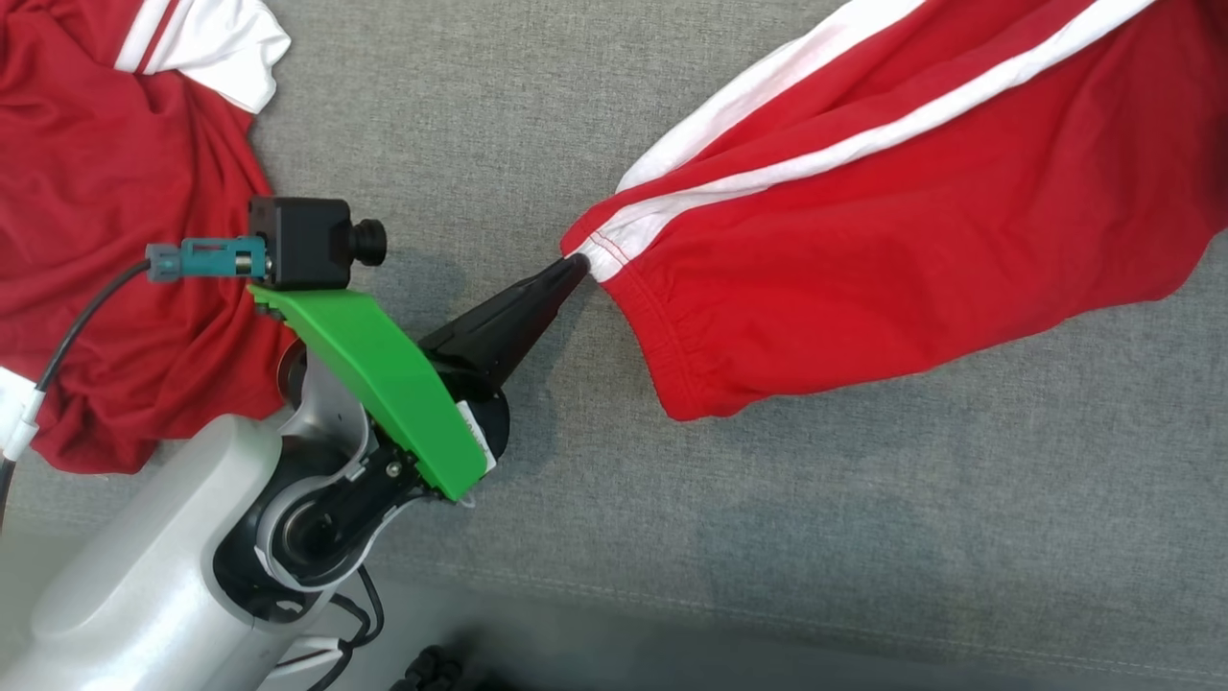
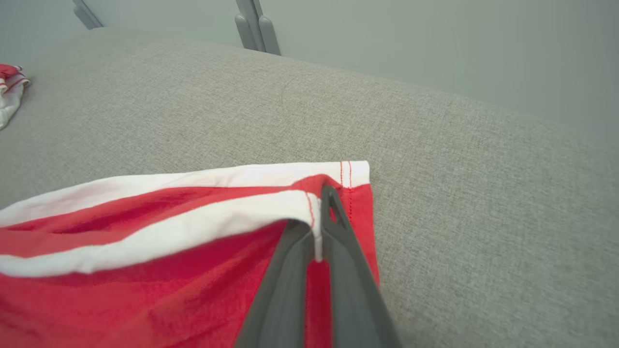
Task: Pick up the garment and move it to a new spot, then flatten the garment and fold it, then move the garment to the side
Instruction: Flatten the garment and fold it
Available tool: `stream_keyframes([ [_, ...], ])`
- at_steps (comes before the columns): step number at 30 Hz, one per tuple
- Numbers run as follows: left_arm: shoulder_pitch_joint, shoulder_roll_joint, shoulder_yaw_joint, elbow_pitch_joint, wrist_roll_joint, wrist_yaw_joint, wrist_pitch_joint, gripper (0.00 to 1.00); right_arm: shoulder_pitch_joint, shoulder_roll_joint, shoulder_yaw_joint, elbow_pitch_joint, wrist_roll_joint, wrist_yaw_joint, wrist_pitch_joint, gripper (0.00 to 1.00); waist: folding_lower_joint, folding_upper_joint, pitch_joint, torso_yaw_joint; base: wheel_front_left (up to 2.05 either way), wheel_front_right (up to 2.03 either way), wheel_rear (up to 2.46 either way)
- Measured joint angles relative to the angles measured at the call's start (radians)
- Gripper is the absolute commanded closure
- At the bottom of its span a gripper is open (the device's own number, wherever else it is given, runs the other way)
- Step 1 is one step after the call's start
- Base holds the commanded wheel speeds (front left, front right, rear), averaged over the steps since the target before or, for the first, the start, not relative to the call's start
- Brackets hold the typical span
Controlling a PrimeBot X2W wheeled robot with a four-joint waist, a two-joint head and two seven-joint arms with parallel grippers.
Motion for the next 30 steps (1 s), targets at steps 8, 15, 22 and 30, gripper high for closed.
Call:
stream_keyframes([
  [8,-0.027,-0.019,0.007,0.010,0.000,0.000,0.000,1.00,-0.074,0.028,0.018,0.097,-0.012,0.004,0.001,1.00,0.0000,0.0000,0.001,0.015,0.00,0.00,0.00],
  [15,-0.032,-0.030,0.003,0.035,-0.016,0.000,0.009,1.00,-0.120,0.039,0.051,0.161,-0.045,0.009,0.012,1.00,0.0000,0.0000,0.004,0.024,0.00,0.00,0.00],
  [22,-0.035,-0.053,0.004,0.068,-0.028,0.000,0.009,0.45,-0.149,0.064,0.075,0.213,-0.066,0.012,0.008,0.00,0.0000,0.0000,0.006,0.026,0.00,0.00,0.00],
  [30,-0.044,-0.072,0.008,0.100,-0.028,0.000,-0.002,0.00,-0.188,0.102,0.088,0.276,-0.106,0.012,-0.049,0.00,0.0000,0.0000,-0.009,0.020,0.00,0.00,0.00],
])
